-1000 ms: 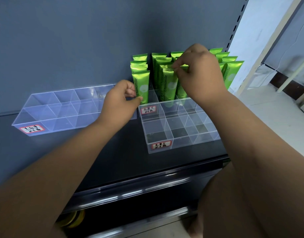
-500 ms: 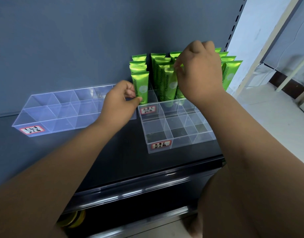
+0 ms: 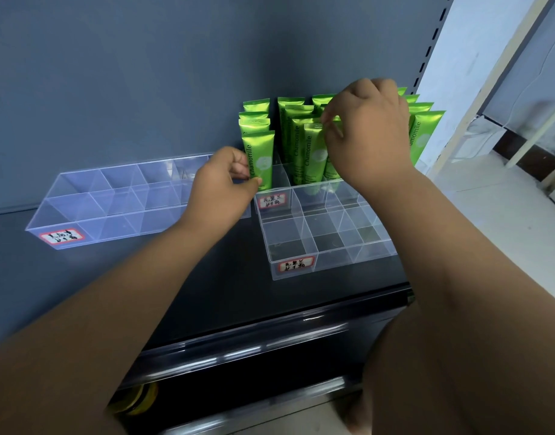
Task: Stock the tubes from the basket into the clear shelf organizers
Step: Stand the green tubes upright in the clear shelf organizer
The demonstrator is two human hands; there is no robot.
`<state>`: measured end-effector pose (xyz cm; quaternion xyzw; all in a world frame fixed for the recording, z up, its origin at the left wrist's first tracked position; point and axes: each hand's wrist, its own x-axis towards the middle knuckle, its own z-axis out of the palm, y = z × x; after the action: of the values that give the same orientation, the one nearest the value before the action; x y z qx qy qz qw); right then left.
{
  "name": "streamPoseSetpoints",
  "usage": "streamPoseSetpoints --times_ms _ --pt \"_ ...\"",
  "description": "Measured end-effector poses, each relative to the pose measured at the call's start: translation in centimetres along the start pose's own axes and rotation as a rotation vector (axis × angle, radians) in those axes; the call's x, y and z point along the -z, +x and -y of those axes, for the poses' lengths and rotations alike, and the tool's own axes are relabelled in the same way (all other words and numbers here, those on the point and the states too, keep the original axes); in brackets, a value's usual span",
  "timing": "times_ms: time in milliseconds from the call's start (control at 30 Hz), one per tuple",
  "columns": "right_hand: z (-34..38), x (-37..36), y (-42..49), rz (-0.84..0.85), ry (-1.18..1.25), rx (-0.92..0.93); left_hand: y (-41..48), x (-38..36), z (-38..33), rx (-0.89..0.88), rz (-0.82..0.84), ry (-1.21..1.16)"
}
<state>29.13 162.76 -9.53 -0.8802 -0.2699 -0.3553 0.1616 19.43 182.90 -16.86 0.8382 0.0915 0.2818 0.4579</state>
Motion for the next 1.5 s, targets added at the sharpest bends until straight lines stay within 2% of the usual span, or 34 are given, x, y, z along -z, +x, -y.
streamPoseSetpoints --times_ms 533,833,933,1067,1267,1500 --pt "-0.5 -0.6 0.1 0.031 0.198 0.026 -0.2 0.1 -0.4 -0.047 -0.010 0.092" --pt "-0.5 -0.5 0.1 0.030 0.201 0.040 -0.6 0.2 -1.0 0.002 -0.004 0.119" --pt "0.1 -0.1 0.0 0.026 0.191 0.059 -1.1 0.4 -2.1 0.016 -0.068 0.127" --pt "2.2 0.5 -0.8 0.024 0.183 0.126 -2.4 1.1 -4.9 -0.016 -0.191 0.243" --pt "6.4 1.5 -3.8 0.064 0.234 0.180 -4.6 3.0 -6.6 -0.099 -0.218 0.515" --pt "9.5 2.4 -6.7 0.223 0.302 0.144 -7.5 6.2 -5.7 -0.003 -0.213 0.671"
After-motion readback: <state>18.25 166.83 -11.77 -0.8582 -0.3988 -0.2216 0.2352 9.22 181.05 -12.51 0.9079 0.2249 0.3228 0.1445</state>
